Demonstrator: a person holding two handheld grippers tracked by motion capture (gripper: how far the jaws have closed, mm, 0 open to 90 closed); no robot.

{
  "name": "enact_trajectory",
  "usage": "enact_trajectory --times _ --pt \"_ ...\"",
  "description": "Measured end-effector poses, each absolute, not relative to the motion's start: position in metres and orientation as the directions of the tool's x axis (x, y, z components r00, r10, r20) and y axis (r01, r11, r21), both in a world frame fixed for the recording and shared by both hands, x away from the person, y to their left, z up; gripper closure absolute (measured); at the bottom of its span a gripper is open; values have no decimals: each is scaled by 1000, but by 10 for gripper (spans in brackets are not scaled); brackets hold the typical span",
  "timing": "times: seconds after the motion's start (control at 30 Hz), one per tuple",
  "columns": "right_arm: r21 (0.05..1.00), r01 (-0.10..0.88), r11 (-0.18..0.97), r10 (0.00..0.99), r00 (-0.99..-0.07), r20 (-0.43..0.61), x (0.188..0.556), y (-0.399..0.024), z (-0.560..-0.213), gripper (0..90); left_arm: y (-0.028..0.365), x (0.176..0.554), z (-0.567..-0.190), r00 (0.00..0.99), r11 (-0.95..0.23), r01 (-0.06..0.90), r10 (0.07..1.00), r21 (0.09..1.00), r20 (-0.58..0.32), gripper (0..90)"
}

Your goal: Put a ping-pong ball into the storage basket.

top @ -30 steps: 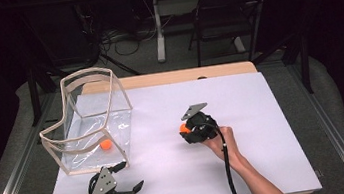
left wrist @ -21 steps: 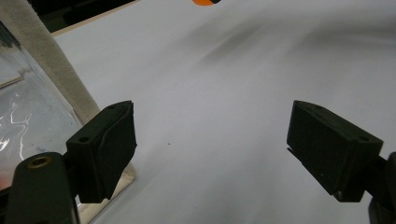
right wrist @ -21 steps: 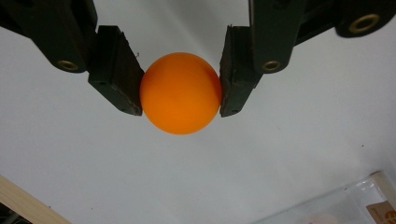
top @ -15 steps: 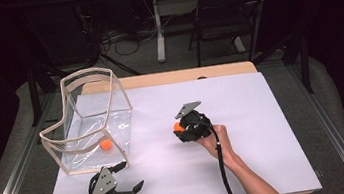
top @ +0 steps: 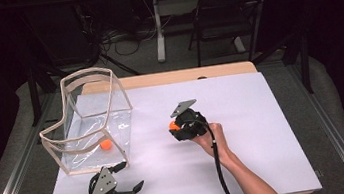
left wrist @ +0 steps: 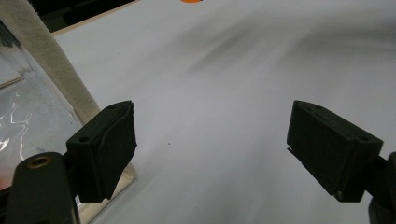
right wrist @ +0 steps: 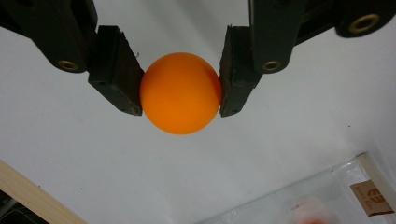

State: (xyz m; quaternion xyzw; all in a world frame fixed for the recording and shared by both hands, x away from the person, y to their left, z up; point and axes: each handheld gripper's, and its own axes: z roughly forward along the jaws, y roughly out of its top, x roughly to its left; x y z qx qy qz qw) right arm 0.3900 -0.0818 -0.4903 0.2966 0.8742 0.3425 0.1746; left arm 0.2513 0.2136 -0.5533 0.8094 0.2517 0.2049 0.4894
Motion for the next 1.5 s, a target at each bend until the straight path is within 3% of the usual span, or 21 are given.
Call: enact_trajectory --times 1.5 --pt "712 363 601 598 -796 -99 406 -54 -463 510 214 252 -554 788 -388 215 611 896 75 157"
